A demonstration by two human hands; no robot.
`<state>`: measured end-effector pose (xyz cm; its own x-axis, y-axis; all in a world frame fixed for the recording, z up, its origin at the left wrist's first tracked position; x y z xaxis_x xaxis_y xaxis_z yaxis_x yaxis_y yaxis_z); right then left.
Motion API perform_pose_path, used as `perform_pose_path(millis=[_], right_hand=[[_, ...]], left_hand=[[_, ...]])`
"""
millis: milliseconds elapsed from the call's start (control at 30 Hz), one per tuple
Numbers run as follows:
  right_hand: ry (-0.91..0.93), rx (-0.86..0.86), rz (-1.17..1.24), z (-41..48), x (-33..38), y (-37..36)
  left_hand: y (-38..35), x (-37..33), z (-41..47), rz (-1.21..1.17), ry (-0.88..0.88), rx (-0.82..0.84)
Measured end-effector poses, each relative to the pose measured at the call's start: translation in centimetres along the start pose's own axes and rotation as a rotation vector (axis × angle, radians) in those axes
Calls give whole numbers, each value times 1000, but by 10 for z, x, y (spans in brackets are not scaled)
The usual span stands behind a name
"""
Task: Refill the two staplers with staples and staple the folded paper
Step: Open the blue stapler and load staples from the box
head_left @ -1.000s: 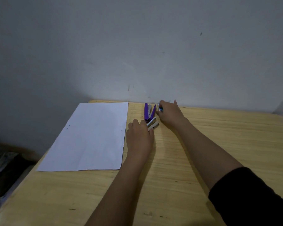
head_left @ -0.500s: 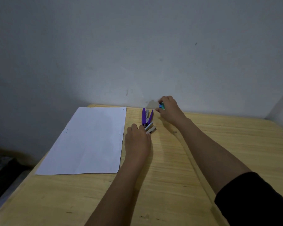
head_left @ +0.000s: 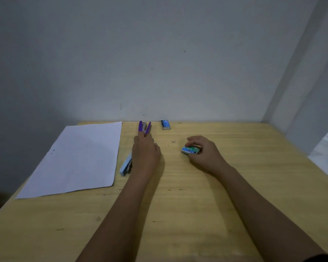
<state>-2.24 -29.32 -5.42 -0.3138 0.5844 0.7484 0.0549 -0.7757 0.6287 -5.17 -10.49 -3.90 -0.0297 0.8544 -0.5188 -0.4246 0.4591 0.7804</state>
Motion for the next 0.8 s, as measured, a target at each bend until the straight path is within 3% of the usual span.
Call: perform_pose_path(millis=[200, 333, 567, 800], right_hand=[[161, 90, -12, -20, 7, -7], [119, 98, 110, -20, 5, -4], [88, 114, 171, -17, 1, -2], [11, -90, 25, -17, -10, 13]], left_hand=[[-36, -29, -29, -296, -153, 296], [-38, -34, -37, -412, -170, 464], [-47, -31, -31, -339, -201, 505], [-45, -28, -23, -322, -237, 413]])
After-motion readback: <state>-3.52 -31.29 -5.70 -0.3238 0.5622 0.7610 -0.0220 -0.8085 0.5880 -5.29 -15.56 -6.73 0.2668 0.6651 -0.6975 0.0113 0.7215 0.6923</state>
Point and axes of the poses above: each hand's wrist, its own z-axis towards the middle knuckle, its own y-axis out of the back of the hand, x = y × z, the point moved 7 cm from there along z, towards the middle knuckle, and after that the axes turned 2 degrees about x, right-handed, at the moved point
